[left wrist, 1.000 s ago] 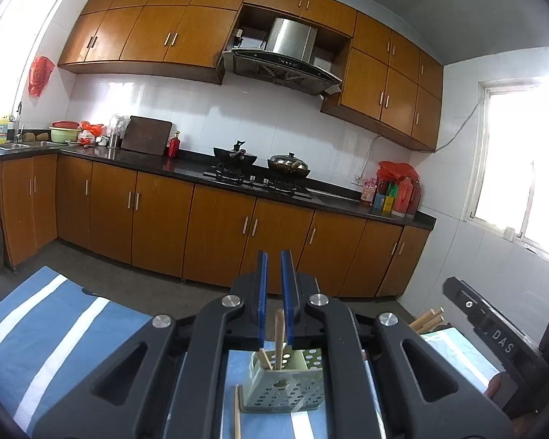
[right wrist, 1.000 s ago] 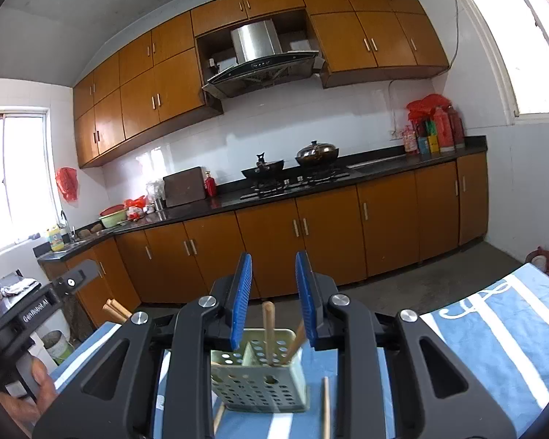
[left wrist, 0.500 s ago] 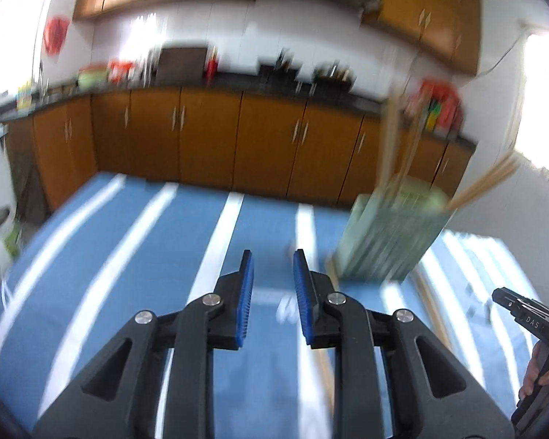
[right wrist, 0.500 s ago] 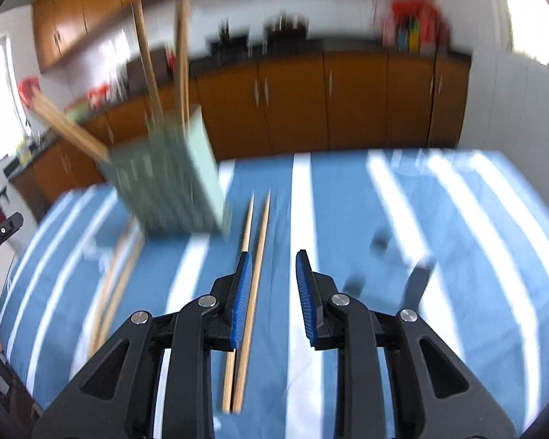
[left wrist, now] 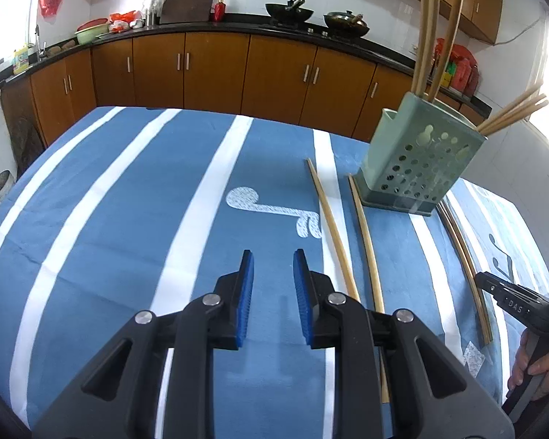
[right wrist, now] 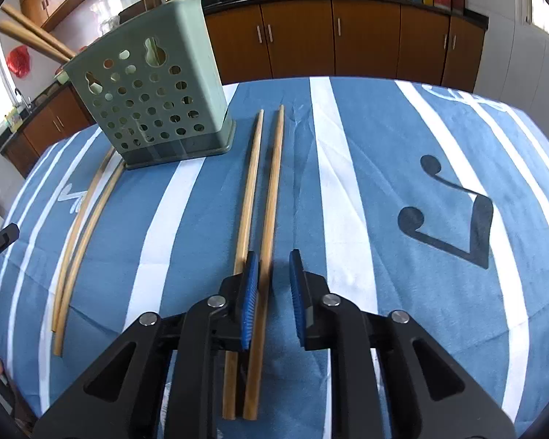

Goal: Organize utensils
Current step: 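Lower the right tool onto a chopstick and close while the left tool grasps another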

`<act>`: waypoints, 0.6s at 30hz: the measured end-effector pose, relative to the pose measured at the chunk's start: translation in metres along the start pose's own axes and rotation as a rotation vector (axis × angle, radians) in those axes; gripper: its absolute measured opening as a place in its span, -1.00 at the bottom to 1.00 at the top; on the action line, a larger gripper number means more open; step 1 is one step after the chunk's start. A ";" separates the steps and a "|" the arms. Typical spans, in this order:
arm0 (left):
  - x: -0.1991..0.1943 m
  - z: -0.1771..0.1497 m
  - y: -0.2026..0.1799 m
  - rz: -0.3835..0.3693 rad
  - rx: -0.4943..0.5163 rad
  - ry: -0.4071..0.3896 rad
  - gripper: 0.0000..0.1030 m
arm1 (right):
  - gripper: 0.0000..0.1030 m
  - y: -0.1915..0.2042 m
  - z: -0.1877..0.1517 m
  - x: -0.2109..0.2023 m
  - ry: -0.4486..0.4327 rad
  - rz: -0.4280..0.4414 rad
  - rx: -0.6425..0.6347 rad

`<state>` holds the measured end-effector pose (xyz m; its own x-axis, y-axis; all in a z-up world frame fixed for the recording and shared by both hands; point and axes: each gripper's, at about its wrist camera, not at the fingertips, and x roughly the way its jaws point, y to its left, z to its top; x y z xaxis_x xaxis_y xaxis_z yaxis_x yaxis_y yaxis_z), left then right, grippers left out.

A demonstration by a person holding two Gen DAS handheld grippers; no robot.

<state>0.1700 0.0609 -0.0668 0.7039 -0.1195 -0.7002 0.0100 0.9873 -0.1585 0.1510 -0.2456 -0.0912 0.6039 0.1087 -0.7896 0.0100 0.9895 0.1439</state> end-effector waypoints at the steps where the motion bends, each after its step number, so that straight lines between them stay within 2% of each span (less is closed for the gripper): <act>1: 0.002 0.000 -0.002 -0.005 0.001 0.004 -0.54 | -0.72 0.000 0.000 0.000 -0.002 -0.006 -0.003; 3: 0.004 -0.001 -0.005 -0.022 0.001 0.016 -0.55 | -0.83 -0.003 -0.001 -0.001 -0.005 -0.015 -0.002; 11: 0.022 -0.006 -0.033 -0.102 0.047 0.082 -0.55 | -0.85 -0.032 0.003 -0.003 -0.025 -0.103 0.099; 15: 0.032 -0.010 -0.048 -0.116 0.080 0.112 -0.56 | -0.86 -0.040 0.003 -0.004 -0.024 -0.103 0.109; 18: 0.039 -0.013 -0.056 -0.100 0.108 0.129 -0.60 | -0.86 -0.040 0.003 -0.003 -0.025 -0.105 0.099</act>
<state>0.1875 -0.0001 -0.0941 0.5986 -0.2229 -0.7694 0.1559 0.9746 -0.1610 0.1509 -0.2854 -0.0929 0.6150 0.0018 -0.7885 0.1521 0.9809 0.1209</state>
